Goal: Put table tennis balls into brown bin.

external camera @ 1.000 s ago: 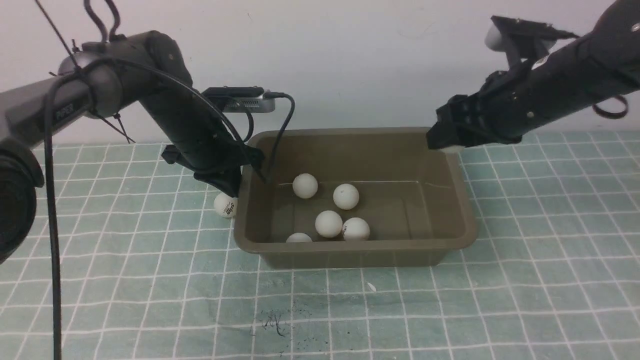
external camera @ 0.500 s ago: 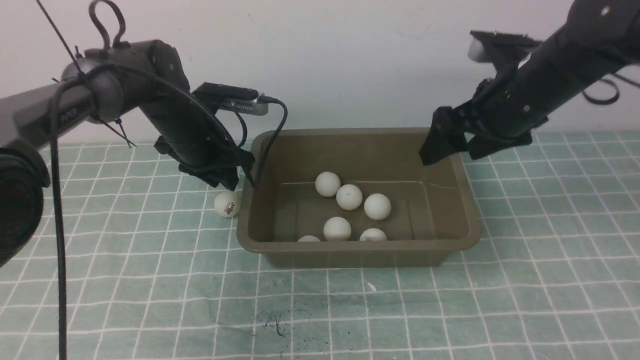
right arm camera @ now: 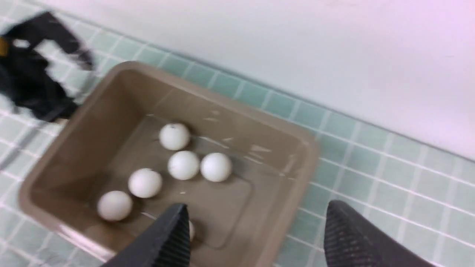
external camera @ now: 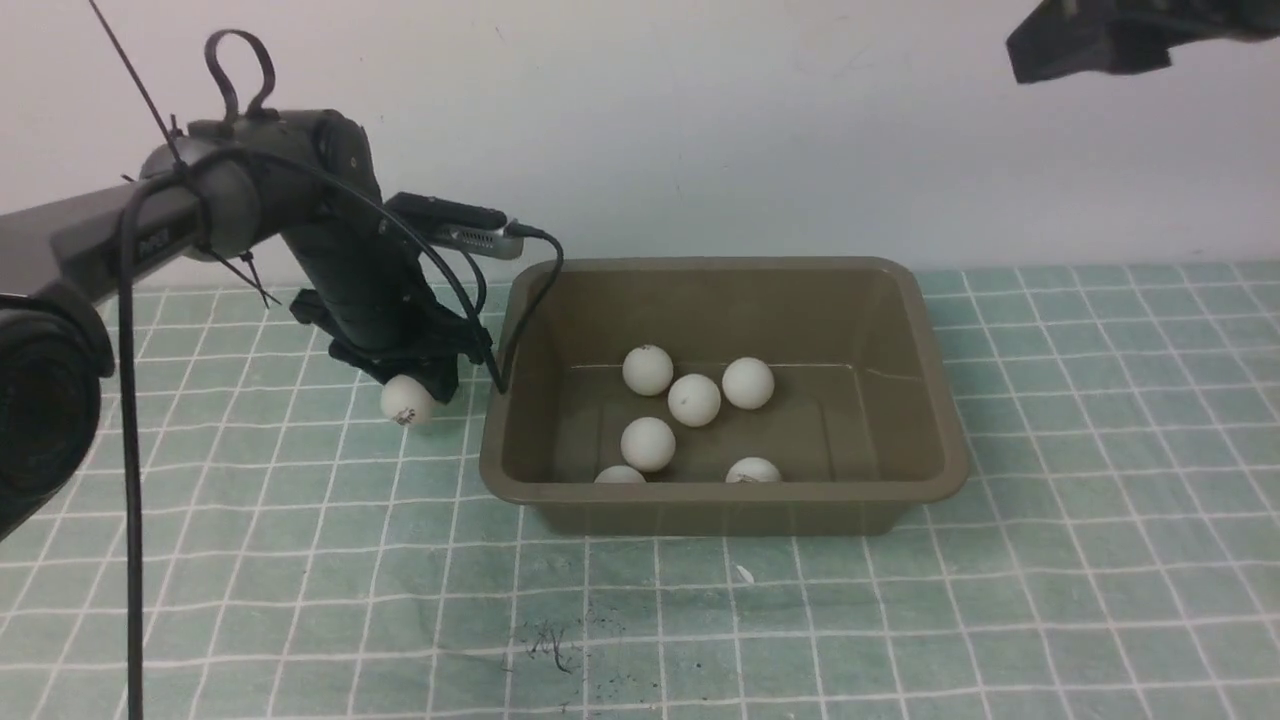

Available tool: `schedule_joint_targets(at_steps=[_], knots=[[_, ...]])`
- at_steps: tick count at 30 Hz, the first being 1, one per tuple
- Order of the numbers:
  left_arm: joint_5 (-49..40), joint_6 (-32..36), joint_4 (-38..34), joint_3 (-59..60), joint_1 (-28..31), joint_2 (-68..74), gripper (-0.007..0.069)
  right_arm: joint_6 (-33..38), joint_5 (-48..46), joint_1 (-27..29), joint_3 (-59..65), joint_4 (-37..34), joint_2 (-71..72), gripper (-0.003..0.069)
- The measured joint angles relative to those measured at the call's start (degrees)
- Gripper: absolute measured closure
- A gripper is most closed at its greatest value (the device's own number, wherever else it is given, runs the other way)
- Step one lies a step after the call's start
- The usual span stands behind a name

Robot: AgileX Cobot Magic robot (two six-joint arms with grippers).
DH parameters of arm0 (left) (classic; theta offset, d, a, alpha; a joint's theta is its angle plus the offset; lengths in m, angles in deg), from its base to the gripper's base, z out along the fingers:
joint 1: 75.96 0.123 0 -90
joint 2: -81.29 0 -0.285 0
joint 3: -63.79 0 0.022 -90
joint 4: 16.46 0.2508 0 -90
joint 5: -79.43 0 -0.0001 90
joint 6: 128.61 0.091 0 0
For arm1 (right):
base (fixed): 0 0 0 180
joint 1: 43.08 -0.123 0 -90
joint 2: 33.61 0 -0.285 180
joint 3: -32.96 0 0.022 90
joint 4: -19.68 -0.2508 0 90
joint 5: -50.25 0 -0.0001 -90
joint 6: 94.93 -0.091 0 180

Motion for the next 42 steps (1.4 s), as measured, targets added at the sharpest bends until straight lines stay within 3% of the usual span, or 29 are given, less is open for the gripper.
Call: schedule_joint_targets(at_steps=[4,8,11,15,19,22,24,26,28,29,31,32,37,41,42], knots=[[-1.6,0.0,-0.5,0.0,-0.1,-6.8,0.0311,-0.8,-1.4,0.0,0.0,1.8,0.3,0.0225],[-1.9,2.4,-8.1,-0.1,-1.6,-12.5,0.0311,-1.4,-3.2,0.0,0.0,2.2,0.7,0.0225],[-0.6,9.9,-16.9,-0.2,-6.4,-13.5,0.0311,-1.8,-3.7,0.0,0.0,2.3,2.1,0.0245],[2.2,11.5,-20.3,0.0,-11.2,-8.5,0.0286,-2.1,-5.4,0.0,0.2,2.3,8.2,0.0393],[3.7,9.4,-20.2,0.1,-11.9,-5.9,0.0131,-4.5,-4.9,0.0,3.7,3.6,21.3,0.0618],[2.5,7.2,-19.6,-1.3,-11.6,-6.6,0.0100,-5.3,-0.9,0.0,10.5,3.7,30.2,0.0657],[0.2,4.4,-18.4,-2.8,-11.2,-8.2,0.0143,-5.8,4.4,0.0,16.8,4.5,38.1,0.0666],[-2.7,2.4,-16.9,-4.3,-10.5,-10.7,0.0244,-8.2,10.4,0.0,26.1,7.1,46.2,0.0671],[-6.4,0.6,-14.3,-4.8,-8.7,-17.2,0.0511,-15.5,18.7,0.0,39.9,13.4,58.4,0.0671],[-6.6,0.6,-14.1,-4.8,-8.6,-17.2,0.0511,-16.1,19.3,0.0,40.9,13.9,59.3,0.0671],[-7.7,0.0,-13.3,-4.2,-7.4,-21.7,0.0586,-20.5,22.8,0.0,48.2,18.2,65.8,0.0671],[-7.9,-0.1,-13.0,-2.7,-6.7,-25.8,0.0615,-26.2,25.8,0.0,54.9,22.8,71.7,0.0672],[-6.1,-0.1,-13.1,7.8,-6.8,-39.0,0.0629,-38.8,30.9,0.0,68.9,34.2,83.5,0.0672],[0.2,-0.1,-13.7,20.8,-6.8,-50.7,0.0629,-46.1,34.1,0.0,74.7,39.7,85.7,0.0672],[5.0,-0.3,-14.0,29.1,-6.8,-58.6,0.0629,-48.1,34.9,0.0,75.7,41.1,85.7,0.0673]])
